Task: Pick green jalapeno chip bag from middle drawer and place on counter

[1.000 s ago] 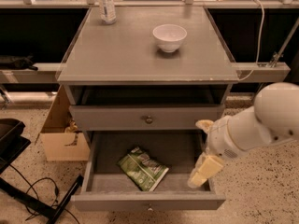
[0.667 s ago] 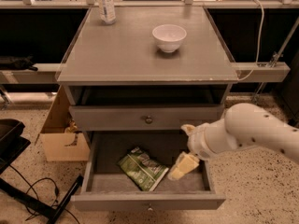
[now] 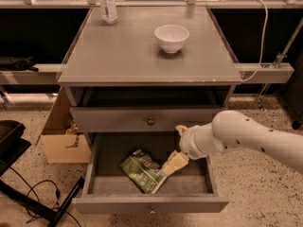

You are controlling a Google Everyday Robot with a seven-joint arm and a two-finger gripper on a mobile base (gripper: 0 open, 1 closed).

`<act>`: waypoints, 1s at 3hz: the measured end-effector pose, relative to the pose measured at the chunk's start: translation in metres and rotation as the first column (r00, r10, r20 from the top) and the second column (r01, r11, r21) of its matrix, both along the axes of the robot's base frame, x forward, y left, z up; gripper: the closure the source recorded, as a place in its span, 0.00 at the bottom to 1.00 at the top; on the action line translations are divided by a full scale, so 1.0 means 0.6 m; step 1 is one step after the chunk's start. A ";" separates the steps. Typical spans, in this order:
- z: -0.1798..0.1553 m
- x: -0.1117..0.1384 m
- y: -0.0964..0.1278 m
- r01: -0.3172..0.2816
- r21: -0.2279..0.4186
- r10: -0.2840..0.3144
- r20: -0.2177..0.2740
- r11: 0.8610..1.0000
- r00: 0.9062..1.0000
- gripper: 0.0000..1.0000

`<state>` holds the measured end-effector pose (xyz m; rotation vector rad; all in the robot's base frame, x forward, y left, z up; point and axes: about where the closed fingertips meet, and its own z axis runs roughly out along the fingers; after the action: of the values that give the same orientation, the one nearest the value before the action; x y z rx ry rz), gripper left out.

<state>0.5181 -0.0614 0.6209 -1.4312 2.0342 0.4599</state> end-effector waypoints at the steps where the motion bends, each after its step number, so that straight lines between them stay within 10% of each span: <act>1: -0.016 -0.006 0.011 -0.020 -0.008 0.020 0.000 1.000 1.000 0.00; 3: -0.200 0.005 0.057 -0.028 0.016 0.029 -0.022 0.999 0.999 0.00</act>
Offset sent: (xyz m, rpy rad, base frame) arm -0.0044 0.0364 -0.1305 0.0362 0.0255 0.0406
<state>0.5209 -0.0273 0.5007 -1.4534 2.0255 0.5054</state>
